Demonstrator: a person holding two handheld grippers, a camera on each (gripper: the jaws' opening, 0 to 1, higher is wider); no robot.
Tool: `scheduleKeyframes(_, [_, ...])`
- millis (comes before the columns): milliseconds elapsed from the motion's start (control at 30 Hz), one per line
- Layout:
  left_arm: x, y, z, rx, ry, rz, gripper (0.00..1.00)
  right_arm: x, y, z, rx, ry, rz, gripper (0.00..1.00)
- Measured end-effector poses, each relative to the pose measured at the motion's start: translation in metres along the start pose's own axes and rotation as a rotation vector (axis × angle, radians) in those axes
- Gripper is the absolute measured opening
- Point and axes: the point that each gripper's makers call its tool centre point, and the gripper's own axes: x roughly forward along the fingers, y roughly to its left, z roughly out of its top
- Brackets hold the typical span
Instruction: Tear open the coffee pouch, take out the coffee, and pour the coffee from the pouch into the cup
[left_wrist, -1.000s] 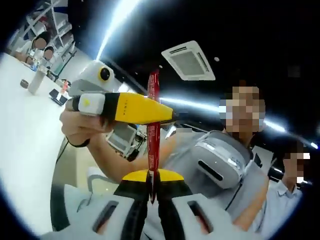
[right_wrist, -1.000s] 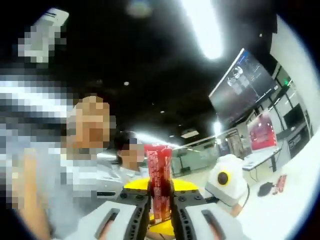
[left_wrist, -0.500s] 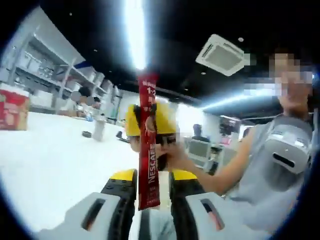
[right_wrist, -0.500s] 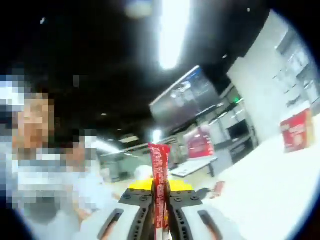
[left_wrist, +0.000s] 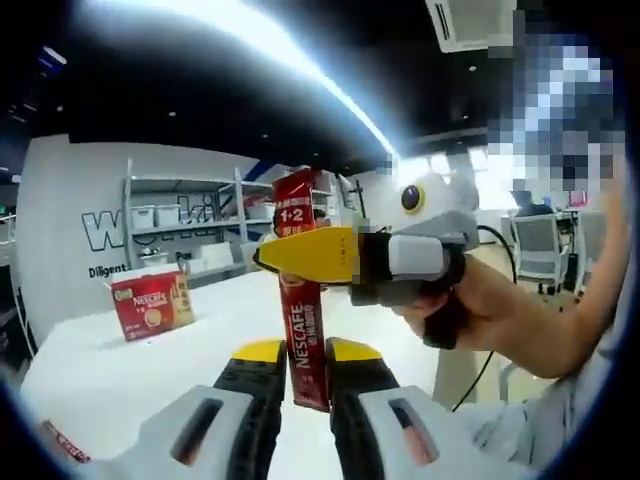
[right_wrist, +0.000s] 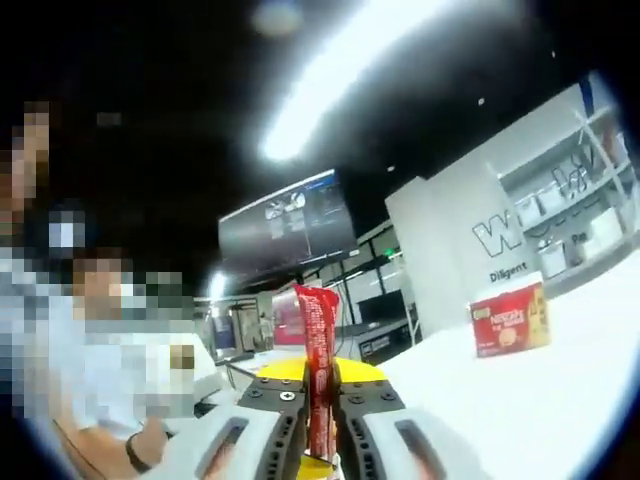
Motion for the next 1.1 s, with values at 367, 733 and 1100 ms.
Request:
scheduleKeyframes(367, [-0.012,-0.010,-0.007,-0.125,-0.013,-0.182,0.16,-0.016,0.012,0.007,0.058,-0.007,0.216,0.25])
scheduleKeyframes(733, [-0.020,-0.015,-0.003,-0.317,-0.078,-0.363,0.09,-0.030,0.019,-0.020,-0.033,0.136,0.325,0.14])
scheduleKeyframes(1100, [-0.039,-0.029,0.015,-0.499,-0.205,-0.574,0.09,-0.037,0.042,-0.005,0.088,0.070,0.458,0.15])
